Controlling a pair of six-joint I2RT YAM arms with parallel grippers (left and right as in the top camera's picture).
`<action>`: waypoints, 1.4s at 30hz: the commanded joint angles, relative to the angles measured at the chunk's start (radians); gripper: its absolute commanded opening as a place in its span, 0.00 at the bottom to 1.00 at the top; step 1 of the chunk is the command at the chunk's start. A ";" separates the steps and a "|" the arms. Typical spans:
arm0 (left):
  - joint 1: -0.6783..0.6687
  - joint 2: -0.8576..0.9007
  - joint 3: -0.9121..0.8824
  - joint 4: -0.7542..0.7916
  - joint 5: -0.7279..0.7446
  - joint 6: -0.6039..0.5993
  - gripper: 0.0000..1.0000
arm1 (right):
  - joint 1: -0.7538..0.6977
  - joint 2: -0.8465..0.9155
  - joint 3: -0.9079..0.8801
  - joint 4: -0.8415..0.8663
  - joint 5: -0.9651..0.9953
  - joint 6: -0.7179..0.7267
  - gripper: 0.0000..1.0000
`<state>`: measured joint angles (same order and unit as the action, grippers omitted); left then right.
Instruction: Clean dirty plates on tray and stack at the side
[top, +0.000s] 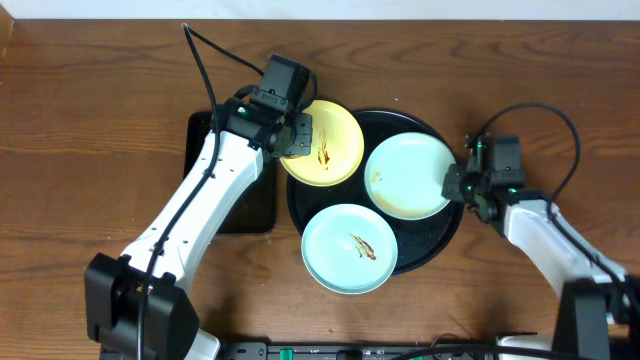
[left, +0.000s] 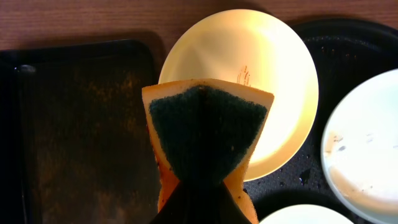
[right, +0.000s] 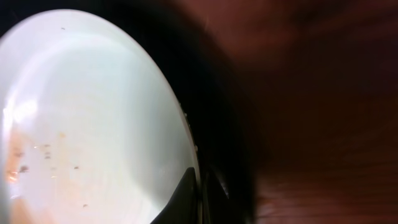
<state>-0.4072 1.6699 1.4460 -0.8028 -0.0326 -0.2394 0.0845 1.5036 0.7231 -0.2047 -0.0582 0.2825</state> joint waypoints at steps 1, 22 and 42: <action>0.003 -0.019 -0.002 -0.001 -0.002 -0.010 0.08 | 0.003 -0.095 -0.001 0.009 0.114 -0.141 0.01; 0.003 -0.019 -0.002 -0.008 -0.002 -0.010 0.08 | 0.270 -0.254 0.001 0.078 0.495 -0.587 0.01; 0.003 -0.019 -0.002 -0.014 -0.002 -0.010 0.08 | 0.208 -0.215 0.002 -0.005 0.488 -0.251 0.01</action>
<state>-0.4072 1.6699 1.4460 -0.8120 -0.0322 -0.2394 0.3183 1.2861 0.7227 -0.2295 0.4118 -0.0692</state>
